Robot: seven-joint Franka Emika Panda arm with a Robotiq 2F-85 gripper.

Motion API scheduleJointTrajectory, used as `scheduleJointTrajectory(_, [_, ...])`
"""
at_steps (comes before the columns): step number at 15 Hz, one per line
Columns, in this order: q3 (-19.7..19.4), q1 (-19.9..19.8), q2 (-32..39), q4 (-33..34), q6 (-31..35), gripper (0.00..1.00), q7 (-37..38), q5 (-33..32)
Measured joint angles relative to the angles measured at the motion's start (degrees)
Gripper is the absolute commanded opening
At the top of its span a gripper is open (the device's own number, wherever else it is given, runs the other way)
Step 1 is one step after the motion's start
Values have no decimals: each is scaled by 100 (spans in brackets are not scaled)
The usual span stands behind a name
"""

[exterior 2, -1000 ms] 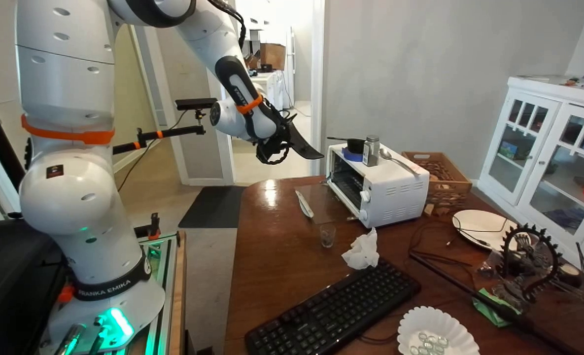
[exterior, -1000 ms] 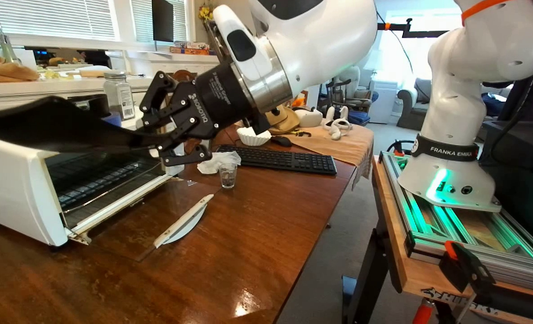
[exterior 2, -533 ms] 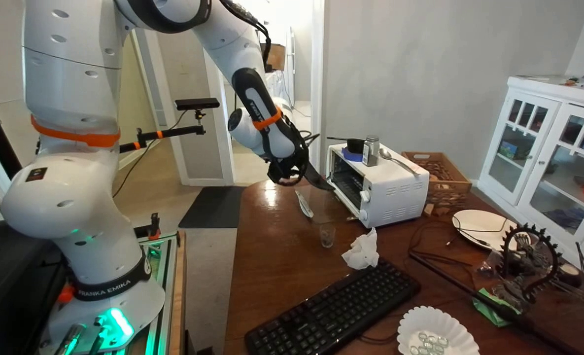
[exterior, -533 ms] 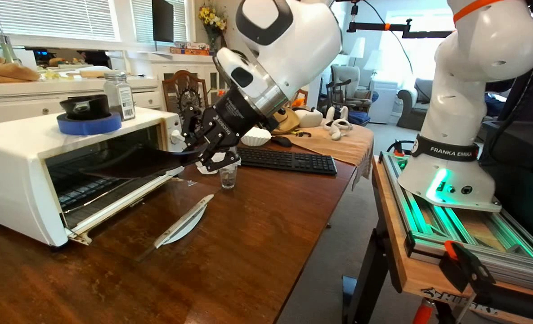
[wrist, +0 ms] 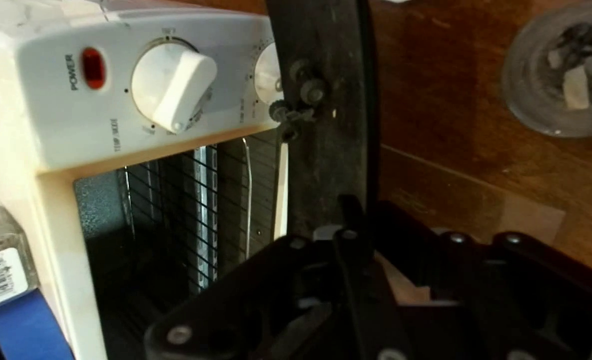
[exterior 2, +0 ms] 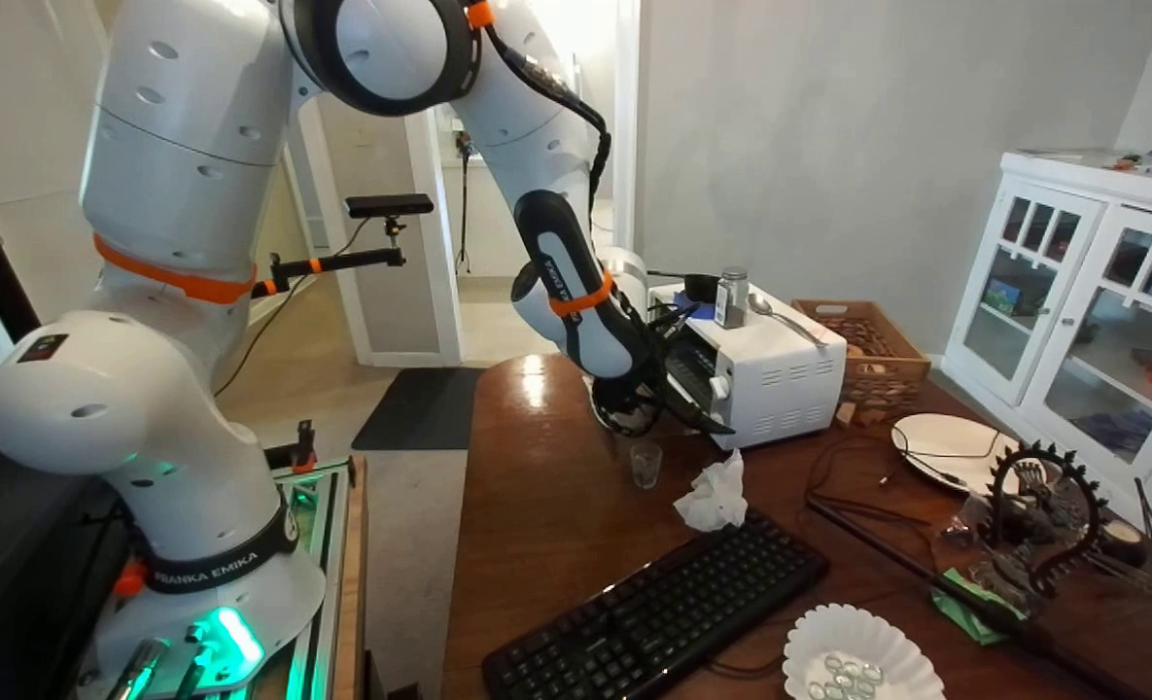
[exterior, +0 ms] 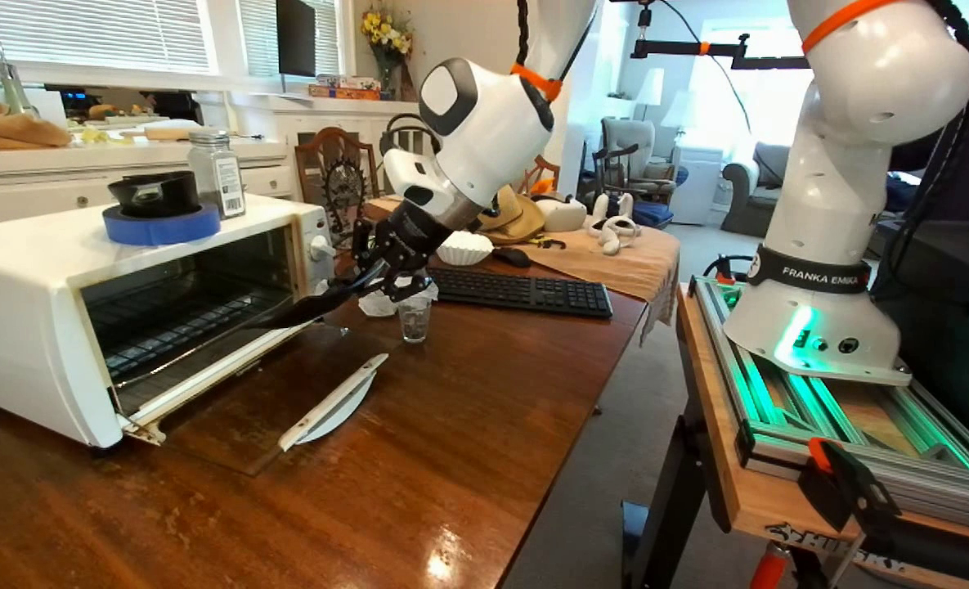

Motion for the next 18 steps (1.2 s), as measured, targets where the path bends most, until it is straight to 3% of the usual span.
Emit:
scheduleJointTrajectory(5, [268,25,393,340,9,4,-445,0])
scheduleJointTrajectory(12, [1049,17,519,878,-21,4,-829,0])
scheduleJointTrajectory(18, [1189,-45,754,1092,-21,4,-919,0])
